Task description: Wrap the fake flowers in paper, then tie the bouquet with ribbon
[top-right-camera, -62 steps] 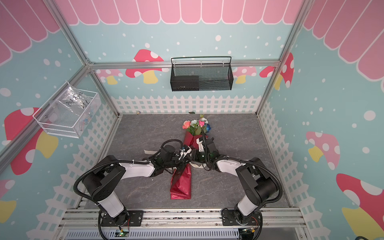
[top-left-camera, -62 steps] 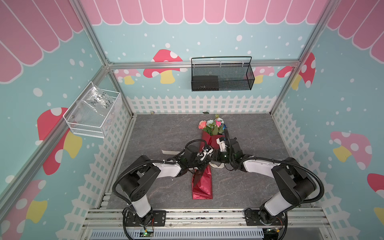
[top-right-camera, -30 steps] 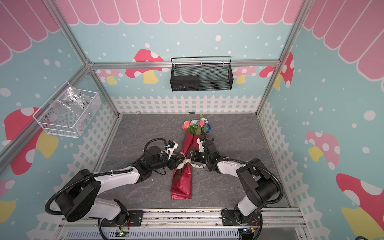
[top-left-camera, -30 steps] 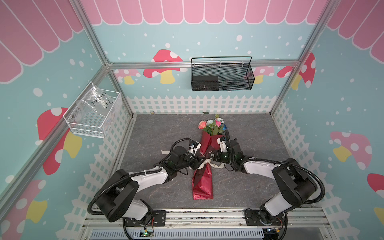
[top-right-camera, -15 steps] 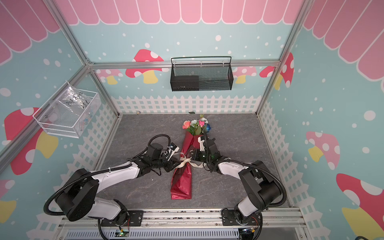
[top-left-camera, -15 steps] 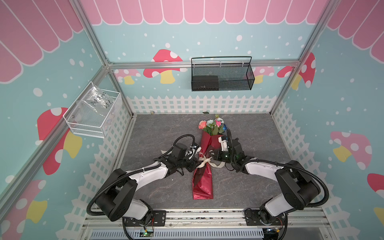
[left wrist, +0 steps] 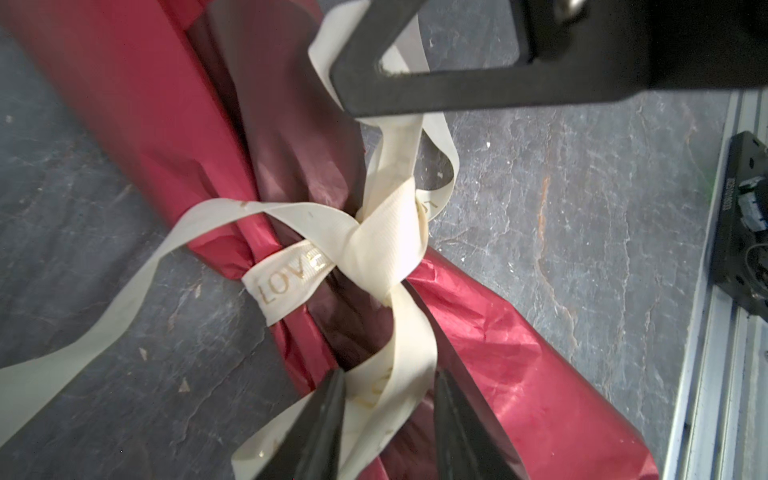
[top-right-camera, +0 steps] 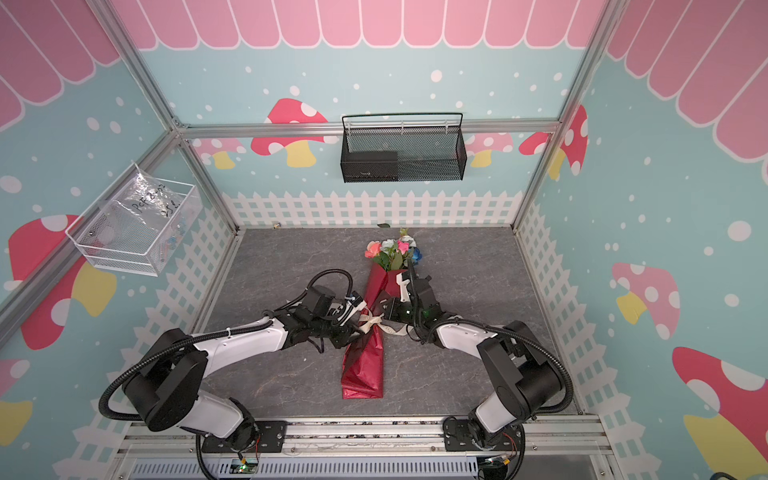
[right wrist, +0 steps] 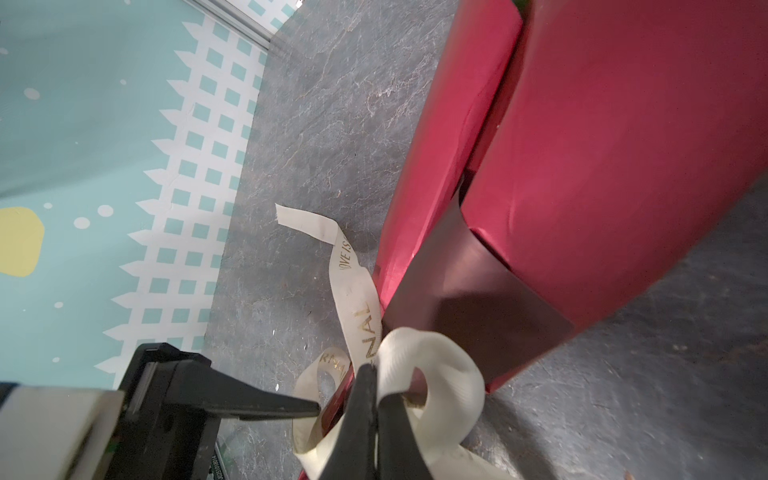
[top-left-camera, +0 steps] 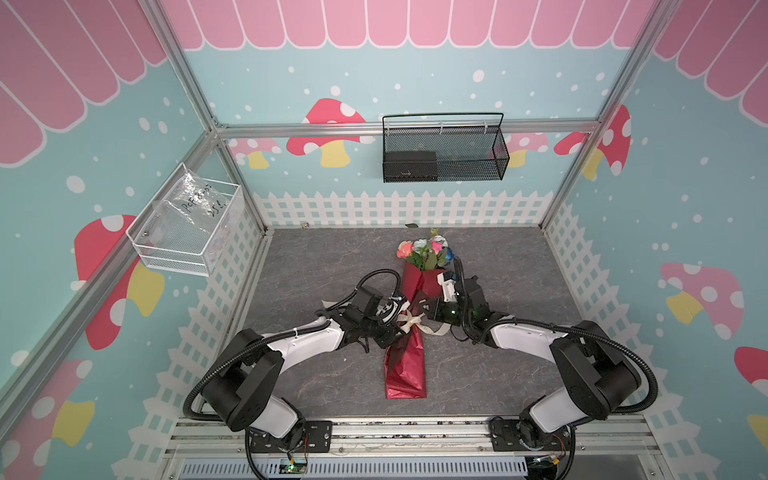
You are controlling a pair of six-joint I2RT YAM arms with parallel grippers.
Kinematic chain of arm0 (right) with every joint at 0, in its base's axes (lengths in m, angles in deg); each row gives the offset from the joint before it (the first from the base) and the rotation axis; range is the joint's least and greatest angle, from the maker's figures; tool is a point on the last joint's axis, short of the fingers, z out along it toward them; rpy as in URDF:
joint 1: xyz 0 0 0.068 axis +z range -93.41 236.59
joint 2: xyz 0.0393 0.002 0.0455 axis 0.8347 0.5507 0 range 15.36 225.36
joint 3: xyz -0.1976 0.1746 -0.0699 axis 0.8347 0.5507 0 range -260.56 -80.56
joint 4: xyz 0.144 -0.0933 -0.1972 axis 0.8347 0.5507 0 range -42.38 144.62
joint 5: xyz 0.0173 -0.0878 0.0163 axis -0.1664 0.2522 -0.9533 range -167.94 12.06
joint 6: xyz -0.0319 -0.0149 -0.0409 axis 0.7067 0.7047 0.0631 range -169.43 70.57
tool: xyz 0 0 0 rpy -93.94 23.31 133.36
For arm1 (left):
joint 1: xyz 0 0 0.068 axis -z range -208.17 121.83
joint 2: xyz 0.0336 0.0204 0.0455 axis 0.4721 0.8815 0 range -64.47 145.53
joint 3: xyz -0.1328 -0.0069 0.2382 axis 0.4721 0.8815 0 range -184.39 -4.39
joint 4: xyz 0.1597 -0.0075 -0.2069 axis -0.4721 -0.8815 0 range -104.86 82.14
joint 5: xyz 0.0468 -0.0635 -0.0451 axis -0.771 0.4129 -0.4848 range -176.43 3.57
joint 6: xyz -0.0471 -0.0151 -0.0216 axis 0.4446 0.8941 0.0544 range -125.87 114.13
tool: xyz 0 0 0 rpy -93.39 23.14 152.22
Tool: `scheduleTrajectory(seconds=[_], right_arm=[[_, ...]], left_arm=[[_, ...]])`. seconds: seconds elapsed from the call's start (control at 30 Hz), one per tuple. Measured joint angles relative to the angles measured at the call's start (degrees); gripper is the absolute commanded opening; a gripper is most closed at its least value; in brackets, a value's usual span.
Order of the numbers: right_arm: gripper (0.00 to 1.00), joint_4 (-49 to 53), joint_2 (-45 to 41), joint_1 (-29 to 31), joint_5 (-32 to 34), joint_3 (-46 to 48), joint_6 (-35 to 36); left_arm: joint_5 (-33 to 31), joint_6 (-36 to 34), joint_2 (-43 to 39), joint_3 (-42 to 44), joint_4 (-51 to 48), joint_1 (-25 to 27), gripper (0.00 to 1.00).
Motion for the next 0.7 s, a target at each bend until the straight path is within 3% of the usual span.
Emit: scheduleTrajectory(seconds=[0.27,0.7], right_arm=[[0.00,0.0,-0.5,-0.5,0.4,1.6,0.0],[0.00,0.7,-3.1,-2.3,2.2,3.1,0.7]], left_arm=[[0.0,1.0,0.3,-1.5,-0.6,-0.1,0.07],[1.4,6.3,0.3,-1.6,0.8,-3.2,0.06]])
